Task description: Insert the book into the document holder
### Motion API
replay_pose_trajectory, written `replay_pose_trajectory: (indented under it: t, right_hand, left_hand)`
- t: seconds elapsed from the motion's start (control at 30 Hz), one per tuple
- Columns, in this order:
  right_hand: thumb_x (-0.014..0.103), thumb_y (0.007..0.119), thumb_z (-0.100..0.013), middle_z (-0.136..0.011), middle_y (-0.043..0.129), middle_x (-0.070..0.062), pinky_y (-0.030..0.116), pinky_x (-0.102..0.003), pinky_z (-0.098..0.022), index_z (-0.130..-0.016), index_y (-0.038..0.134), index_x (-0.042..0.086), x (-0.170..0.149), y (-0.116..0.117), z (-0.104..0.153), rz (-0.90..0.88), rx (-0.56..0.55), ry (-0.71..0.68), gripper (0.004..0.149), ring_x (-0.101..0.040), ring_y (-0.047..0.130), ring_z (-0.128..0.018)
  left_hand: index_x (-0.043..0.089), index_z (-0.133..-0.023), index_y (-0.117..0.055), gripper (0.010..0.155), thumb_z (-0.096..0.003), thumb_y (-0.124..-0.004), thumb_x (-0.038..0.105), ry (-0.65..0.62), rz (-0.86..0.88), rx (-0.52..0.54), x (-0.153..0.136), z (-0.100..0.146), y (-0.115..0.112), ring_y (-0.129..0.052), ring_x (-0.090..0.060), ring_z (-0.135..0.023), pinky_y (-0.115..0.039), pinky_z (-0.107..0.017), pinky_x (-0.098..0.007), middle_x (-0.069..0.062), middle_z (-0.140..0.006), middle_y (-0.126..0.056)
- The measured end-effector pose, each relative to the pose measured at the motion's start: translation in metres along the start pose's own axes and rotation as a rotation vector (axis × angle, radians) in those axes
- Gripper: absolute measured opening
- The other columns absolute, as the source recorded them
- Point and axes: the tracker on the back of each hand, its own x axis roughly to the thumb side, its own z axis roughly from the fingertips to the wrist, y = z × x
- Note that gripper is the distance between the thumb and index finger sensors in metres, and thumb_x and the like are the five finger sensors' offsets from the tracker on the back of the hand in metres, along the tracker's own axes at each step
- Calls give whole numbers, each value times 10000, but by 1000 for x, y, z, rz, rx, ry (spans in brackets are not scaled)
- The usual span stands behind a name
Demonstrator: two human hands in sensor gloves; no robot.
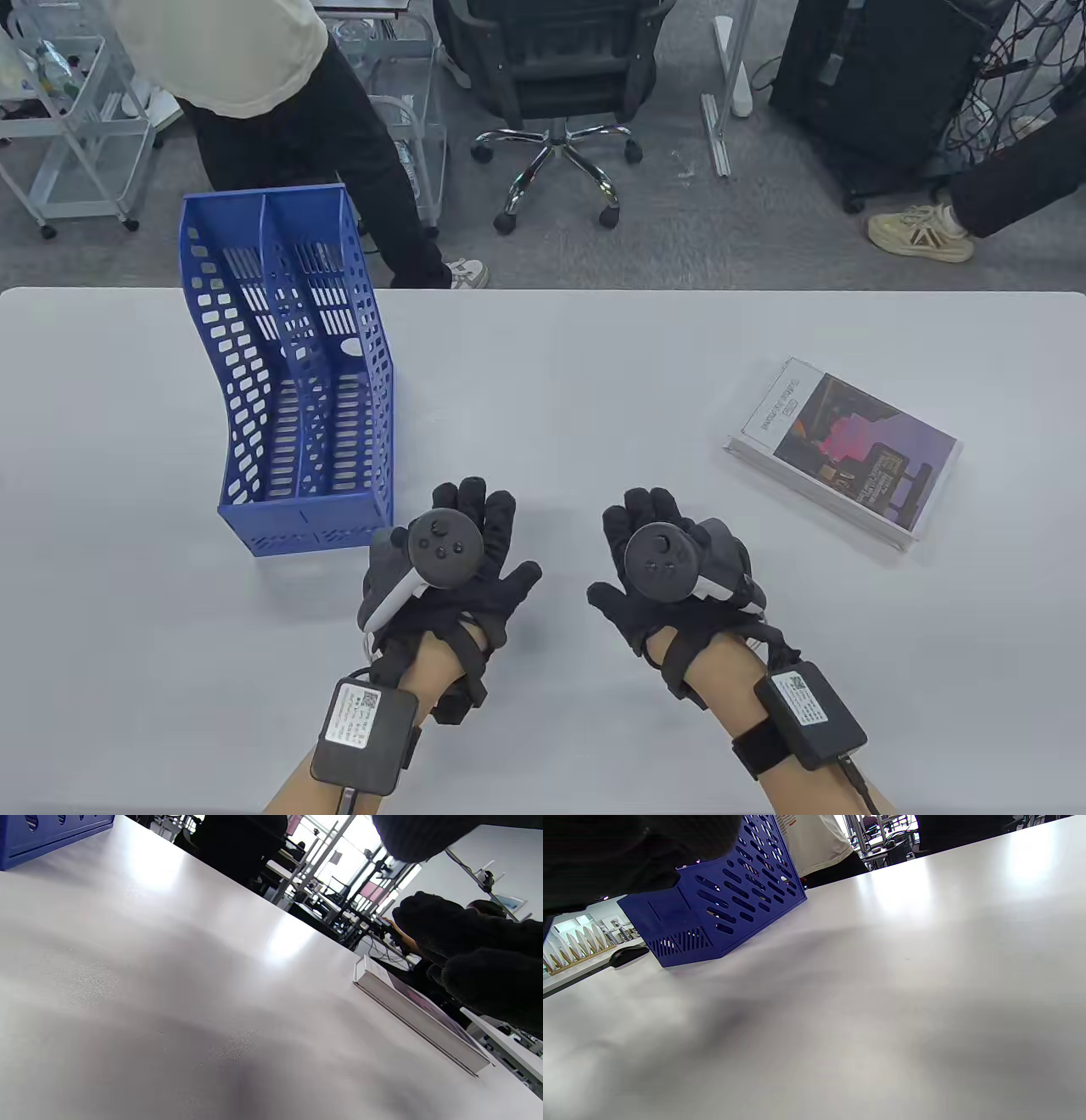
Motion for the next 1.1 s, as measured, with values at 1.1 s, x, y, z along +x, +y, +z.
replay_pose_trajectory:
  t: [1.1]
  right_hand:
    - [494,708,-457,-999,124,-282,323,-751,-589,-960,286,16,-43,-18,2,-36,-54,114,812,-592,127,-895]
  left_hand:
    - [345,-1057,-206,833,-425,-664,635,1,1,-9,1,0,0,16,-267,-1070,-123,-732,-596,72,-1120,-14]
